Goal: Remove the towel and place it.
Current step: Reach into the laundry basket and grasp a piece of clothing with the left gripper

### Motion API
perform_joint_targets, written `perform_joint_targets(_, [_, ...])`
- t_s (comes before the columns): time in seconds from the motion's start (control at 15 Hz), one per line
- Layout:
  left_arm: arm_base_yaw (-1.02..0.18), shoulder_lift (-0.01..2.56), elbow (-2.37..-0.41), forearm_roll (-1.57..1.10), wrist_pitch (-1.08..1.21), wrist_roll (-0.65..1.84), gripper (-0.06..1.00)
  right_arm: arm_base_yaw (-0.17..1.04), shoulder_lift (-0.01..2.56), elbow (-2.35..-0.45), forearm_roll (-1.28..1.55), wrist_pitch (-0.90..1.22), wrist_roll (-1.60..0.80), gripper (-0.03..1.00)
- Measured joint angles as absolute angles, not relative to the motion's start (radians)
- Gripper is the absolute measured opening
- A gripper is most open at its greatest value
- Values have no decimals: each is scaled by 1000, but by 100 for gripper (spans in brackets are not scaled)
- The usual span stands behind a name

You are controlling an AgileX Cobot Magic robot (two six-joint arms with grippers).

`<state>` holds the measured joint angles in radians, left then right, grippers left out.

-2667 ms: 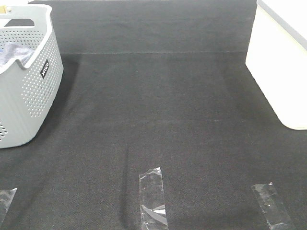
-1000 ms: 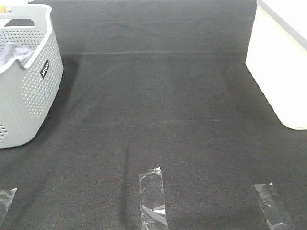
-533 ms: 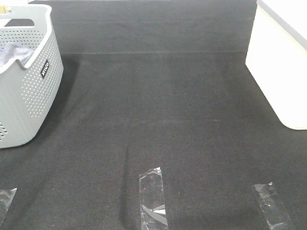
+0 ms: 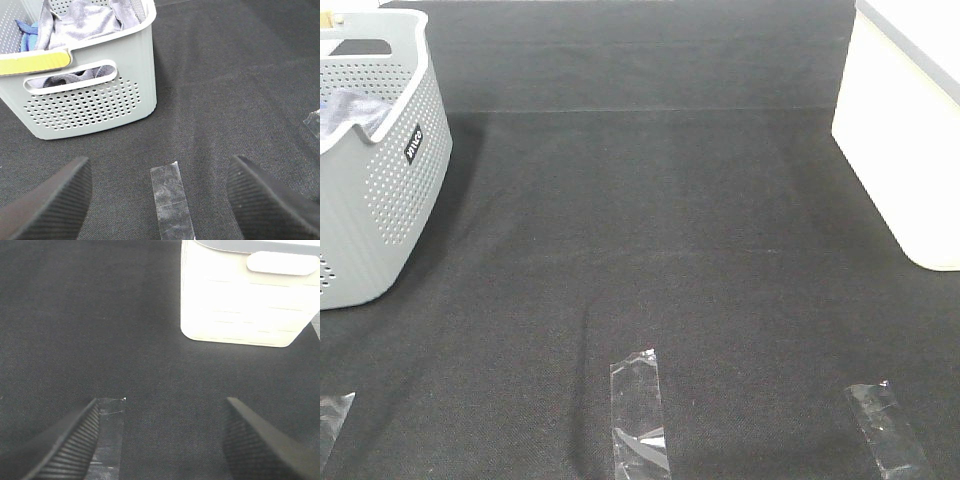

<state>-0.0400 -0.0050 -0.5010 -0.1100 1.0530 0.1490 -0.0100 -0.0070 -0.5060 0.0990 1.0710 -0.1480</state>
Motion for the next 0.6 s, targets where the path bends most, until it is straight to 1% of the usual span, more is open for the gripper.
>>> perform_joint_targets(0.6, [-40, -5, -501, -110, 1053, 149, 72, -10, -7, -506, 99, 1071, -148, 65])
